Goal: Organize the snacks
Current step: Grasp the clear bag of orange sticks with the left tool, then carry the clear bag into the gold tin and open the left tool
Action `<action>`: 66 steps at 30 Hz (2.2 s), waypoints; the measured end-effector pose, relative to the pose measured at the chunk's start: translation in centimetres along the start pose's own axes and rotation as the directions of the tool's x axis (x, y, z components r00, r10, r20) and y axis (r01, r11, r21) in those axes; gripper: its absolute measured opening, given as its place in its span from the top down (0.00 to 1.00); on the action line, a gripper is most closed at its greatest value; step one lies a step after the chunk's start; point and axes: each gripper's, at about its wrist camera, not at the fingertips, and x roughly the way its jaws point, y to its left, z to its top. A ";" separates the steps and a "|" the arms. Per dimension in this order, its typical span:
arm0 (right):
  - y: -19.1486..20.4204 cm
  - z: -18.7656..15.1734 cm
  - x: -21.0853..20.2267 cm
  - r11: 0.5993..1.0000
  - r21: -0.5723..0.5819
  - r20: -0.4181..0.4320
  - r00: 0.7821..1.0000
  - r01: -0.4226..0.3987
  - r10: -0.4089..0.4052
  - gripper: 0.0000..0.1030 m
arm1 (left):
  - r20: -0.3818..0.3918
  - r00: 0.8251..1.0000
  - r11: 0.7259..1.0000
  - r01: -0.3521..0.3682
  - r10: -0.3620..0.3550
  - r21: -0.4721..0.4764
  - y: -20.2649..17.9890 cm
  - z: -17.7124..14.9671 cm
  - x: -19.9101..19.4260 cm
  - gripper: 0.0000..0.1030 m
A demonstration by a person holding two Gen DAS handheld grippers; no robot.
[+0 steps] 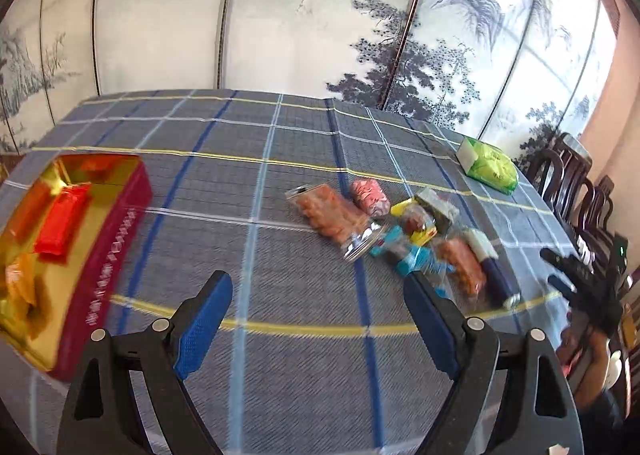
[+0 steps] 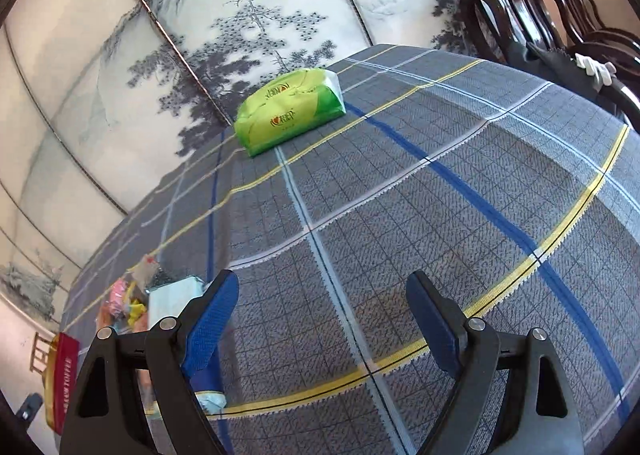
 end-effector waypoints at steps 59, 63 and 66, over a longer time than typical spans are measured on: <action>-3.0 -0.1 0.4 0.995 0.011 -0.023 0.994 -0.104 0.104 0.12 | 0.098 0.921 0.923 -0.383 0.378 0.042 15.6 9.1 -2.9 0.66; -3.0 -0.1 0.4 0.995 0.010 -0.023 0.994 -0.103 0.104 0.11 | 0.054 0.919 0.919 -0.393 0.391 0.031 19.6 8.5 -3.6 0.66; -3.0 -0.1 0.4 0.995 0.010 -0.023 0.994 -0.103 0.103 0.11 | 0.010 0.920 0.919 -0.391 0.391 0.039 21.2 7.9 -3.2 0.66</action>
